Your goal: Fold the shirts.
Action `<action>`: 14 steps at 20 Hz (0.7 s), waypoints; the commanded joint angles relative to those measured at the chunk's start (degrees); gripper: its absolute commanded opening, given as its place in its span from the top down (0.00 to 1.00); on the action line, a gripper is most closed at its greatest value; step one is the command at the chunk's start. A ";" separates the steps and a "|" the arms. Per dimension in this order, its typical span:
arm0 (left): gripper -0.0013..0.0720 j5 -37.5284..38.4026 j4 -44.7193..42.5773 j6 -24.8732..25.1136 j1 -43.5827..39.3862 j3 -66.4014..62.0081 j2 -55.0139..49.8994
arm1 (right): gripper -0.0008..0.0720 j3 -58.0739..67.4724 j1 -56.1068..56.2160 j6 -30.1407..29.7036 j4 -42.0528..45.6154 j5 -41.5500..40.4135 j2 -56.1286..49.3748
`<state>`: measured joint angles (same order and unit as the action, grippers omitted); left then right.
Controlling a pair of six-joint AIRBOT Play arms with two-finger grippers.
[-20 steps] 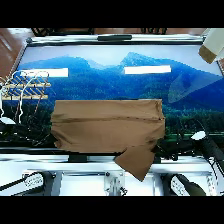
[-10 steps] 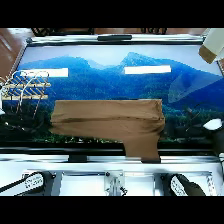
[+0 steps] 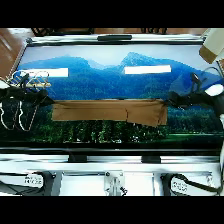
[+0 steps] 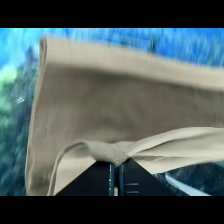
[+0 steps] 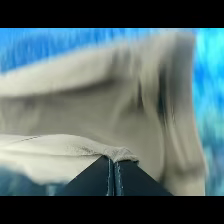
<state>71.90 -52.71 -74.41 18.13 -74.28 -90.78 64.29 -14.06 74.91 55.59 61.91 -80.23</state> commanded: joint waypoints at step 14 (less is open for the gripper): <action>0.10 9.14 0.24 -4.11 0.59 -13.42 -9.35 | 0.05 13.55 2.03 -1.97 13.55 13.14 -15.19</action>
<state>77.87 -52.60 -78.61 18.31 -86.35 -101.47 77.62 -10.72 74.11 67.48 70.11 -95.20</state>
